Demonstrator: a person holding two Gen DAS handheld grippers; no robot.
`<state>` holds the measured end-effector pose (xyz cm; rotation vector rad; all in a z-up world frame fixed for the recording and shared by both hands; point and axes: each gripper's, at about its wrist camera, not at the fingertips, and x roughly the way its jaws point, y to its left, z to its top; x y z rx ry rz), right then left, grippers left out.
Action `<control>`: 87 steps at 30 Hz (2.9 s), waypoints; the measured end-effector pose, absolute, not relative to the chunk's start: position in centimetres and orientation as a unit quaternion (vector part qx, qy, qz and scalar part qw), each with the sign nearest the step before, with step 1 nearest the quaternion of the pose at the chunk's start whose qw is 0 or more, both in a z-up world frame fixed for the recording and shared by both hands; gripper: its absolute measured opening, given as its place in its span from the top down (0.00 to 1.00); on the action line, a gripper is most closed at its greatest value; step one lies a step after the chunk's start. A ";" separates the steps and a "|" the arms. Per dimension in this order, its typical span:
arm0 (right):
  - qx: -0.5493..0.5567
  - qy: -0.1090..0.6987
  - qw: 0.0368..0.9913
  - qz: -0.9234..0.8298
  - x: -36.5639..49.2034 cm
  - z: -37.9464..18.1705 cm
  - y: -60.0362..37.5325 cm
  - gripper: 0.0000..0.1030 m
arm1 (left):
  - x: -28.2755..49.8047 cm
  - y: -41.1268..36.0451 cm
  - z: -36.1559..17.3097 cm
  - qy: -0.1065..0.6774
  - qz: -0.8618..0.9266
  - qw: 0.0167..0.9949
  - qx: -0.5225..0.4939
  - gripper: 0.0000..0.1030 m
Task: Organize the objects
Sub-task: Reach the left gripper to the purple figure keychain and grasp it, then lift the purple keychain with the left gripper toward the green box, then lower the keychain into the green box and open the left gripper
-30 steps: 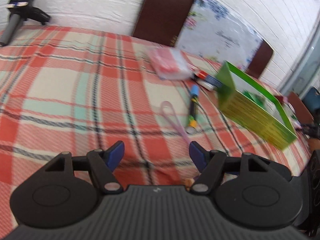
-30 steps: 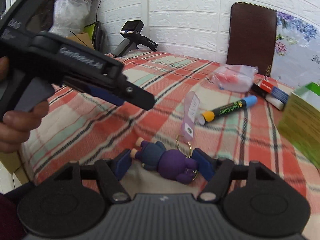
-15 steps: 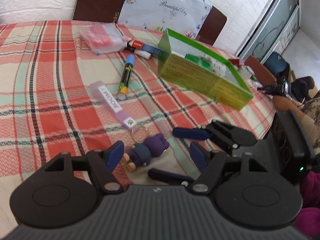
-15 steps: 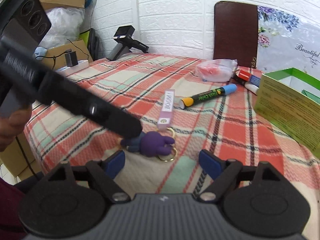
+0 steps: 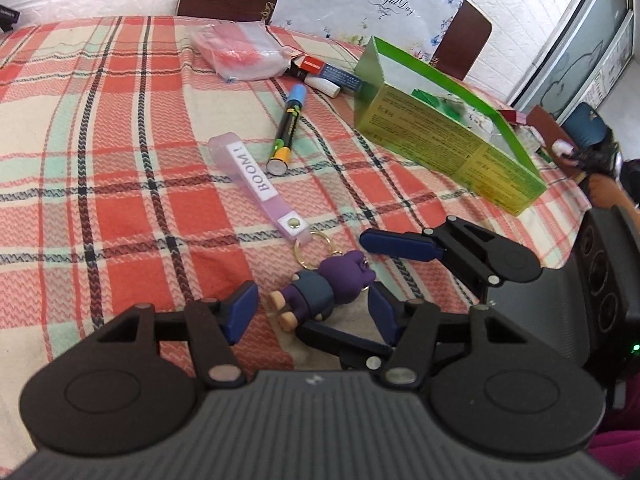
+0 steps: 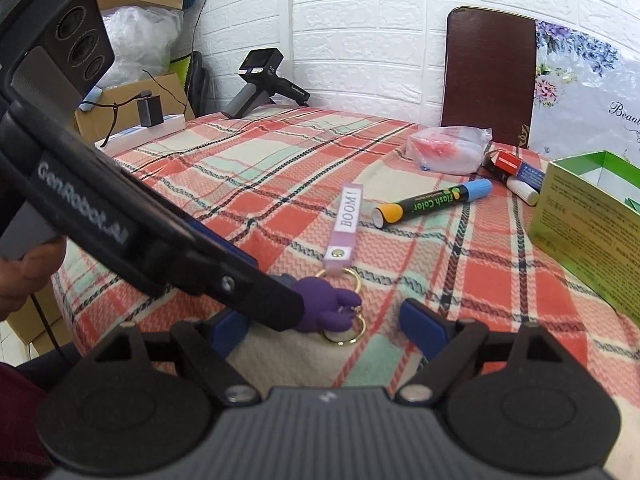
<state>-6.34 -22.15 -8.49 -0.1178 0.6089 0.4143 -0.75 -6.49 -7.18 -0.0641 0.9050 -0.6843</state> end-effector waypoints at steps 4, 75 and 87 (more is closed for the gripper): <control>-0.057 0.295 0.931 0.208 -6.4 -8.5 -21.9 0.27 | -0.8 -6.4 -7.1 0.427 -0.313 0.848 -0.022 0.48; -0.117 0.097 0.980 -0.126 -5.3 -0.4 -37.9 0.46 | 3.0 -29.6 2.7 0.266 -0.456 0.848 0.041 0.57; -0.135 0.064 0.975 -0.165 -1.1 1.2 -40.4 0.46 | 5.9 -33.0 4.7 0.252 -0.447 0.858 0.011 0.57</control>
